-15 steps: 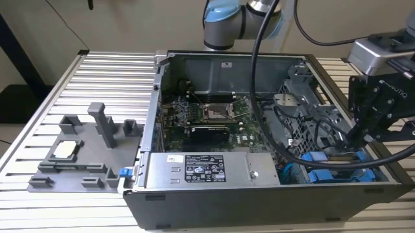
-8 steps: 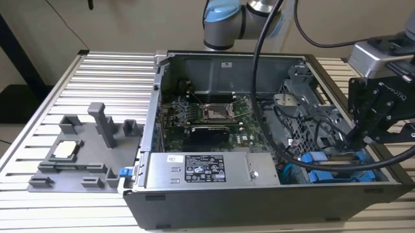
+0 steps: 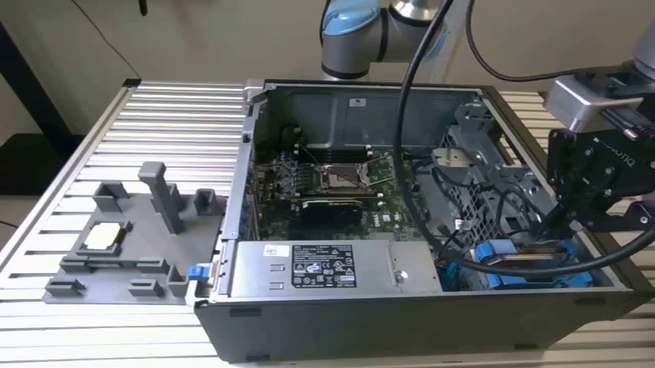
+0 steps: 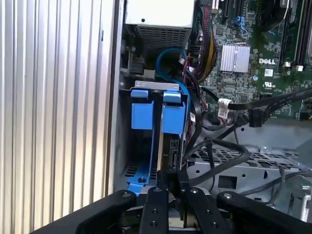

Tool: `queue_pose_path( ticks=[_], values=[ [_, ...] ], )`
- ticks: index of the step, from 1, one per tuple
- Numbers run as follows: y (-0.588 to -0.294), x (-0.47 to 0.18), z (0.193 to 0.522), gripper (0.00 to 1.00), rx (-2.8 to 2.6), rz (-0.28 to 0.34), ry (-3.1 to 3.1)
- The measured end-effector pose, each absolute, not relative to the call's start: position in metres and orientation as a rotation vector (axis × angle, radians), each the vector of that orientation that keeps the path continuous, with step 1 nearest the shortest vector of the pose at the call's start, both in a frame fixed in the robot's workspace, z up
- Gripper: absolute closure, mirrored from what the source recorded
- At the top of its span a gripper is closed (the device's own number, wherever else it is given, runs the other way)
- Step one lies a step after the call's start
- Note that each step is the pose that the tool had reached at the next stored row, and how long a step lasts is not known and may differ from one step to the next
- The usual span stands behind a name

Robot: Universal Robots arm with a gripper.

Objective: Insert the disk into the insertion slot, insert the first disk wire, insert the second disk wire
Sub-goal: 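Insert the first disk wire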

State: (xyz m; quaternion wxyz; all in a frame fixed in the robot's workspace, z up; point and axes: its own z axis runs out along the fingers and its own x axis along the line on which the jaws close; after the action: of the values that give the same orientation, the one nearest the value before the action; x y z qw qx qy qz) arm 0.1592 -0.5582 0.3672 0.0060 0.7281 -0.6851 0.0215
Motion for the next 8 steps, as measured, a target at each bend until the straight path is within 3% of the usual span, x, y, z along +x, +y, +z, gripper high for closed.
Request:
queue_pose_path(
  ticks=[8],
  values=[
    [-0.5605,0.1606,0.3589,0.81,2.276,0.021,-2.192]
  ],
)
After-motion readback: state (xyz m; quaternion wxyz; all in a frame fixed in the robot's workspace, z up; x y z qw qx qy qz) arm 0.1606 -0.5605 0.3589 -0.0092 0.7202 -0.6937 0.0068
